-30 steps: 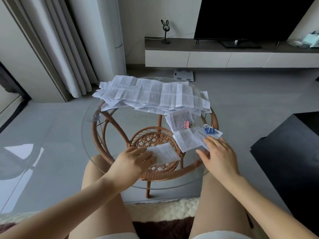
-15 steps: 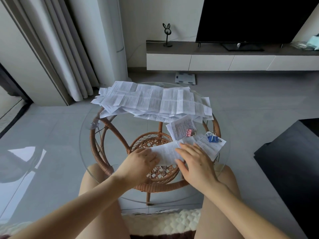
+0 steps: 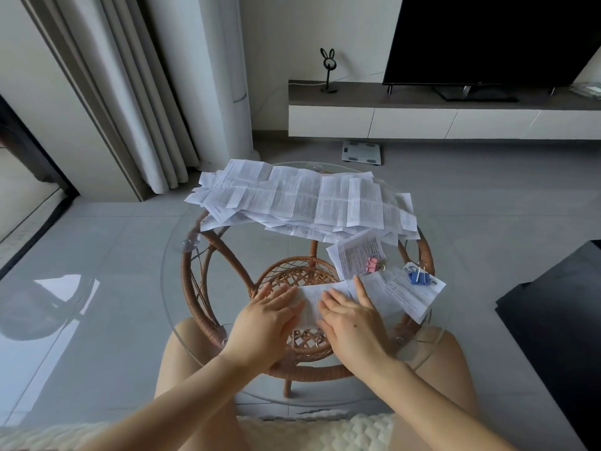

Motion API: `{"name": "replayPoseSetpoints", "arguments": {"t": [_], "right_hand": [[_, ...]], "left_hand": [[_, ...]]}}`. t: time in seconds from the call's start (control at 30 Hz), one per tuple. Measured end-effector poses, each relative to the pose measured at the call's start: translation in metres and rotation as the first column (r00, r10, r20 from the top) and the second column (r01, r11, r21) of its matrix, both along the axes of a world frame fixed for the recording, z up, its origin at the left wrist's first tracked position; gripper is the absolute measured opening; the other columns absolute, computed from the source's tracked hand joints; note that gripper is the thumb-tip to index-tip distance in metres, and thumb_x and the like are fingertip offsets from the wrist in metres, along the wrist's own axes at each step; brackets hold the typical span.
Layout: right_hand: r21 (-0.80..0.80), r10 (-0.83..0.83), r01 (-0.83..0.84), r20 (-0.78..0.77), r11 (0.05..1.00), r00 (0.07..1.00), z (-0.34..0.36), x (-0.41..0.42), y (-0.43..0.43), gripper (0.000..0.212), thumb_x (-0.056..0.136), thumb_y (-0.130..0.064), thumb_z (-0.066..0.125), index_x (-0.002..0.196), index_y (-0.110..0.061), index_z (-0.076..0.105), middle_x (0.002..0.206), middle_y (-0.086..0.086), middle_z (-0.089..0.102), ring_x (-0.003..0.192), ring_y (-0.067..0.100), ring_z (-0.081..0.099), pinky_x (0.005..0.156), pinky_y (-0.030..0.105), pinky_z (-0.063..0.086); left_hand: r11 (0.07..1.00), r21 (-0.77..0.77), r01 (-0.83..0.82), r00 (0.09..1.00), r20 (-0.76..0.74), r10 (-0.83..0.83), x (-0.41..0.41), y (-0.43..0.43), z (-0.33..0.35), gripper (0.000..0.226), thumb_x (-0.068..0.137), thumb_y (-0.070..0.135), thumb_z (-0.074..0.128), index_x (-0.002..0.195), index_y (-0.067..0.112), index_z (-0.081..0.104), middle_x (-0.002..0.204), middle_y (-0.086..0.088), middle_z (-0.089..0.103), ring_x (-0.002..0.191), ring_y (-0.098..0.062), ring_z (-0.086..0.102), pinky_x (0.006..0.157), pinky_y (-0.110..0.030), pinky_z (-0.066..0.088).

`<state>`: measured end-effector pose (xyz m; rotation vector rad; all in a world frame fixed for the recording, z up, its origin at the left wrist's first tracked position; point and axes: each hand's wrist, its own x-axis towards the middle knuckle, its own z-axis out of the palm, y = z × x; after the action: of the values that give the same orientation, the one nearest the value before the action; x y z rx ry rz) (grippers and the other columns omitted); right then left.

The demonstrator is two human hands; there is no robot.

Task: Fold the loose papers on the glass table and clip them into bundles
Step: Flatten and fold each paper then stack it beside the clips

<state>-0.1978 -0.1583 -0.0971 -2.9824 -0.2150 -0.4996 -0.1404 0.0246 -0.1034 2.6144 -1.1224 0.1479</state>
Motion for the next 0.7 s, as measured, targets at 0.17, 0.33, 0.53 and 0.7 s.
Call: {"name": "replayPoseSetpoints", "arguments": {"t": [0.17,0.33,0.53,0.7], "right_hand": [[0.087,0.075,-0.066,-0.107,0.994,0.991,-0.01,0.012,0.016,0.041,0.067,-0.03,0.083,0.102,-0.012,0.073,0.109,0.006,0.07,0.104,0.022,0.067,0.089,0.05,0.051],[0.147,0.079,-0.044,-0.243,0.988,0.967,0.001,0.052,0.036,0.045,0.088,-0.024,0.064,0.129,-0.008,0.055,0.139,0.009,0.048,0.13,0.026,0.046,0.109,0.039,0.026],[0.167,0.063,-0.014,-0.293,0.986,0.954,0.002,0.107,0.044,0.053,0.099,-0.001,0.032,0.15,-0.013,0.02,0.158,0.004,0.014,0.146,0.017,0.01,0.119,0.029,0.002],[0.157,0.066,-0.017,-0.312,0.987,0.948,0.006,0.097,0.044,0.056,0.1,-0.01,0.036,0.151,-0.013,0.014,0.158,0.002,0.006,0.146,0.015,0.003,0.113,0.024,-0.009]], "left_hand": [[0.999,0.031,-0.012,0.999,0.048,0.01,0.014,0.023,-0.003,0.046,0.099,0.04,0.029,0.117,0.027,0.069,0.128,0.002,0.061,0.122,-0.021,0.055,0.108,-0.051,0.028],[0.991,0.054,-0.126,0.989,0.079,0.121,0.045,0.033,0.002,0.047,0.096,0.039,0.028,0.117,0.026,0.068,0.125,0.001,0.063,0.118,-0.027,0.058,0.105,-0.056,0.033],[0.971,0.09,-0.223,0.974,0.065,0.217,0.084,0.017,0.008,0.046,0.092,0.038,0.032,0.113,0.023,0.07,0.117,-0.004,0.067,0.113,-0.031,0.061,0.104,-0.054,0.034],[0.989,-0.054,-0.141,0.989,0.038,0.143,0.054,0.014,0.014,0.044,0.088,0.042,0.038,0.11,0.02,0.07,0.111,-0.001,0.069,0.103,-0.022,0.065,0.093,-0.036,0.049]]}}
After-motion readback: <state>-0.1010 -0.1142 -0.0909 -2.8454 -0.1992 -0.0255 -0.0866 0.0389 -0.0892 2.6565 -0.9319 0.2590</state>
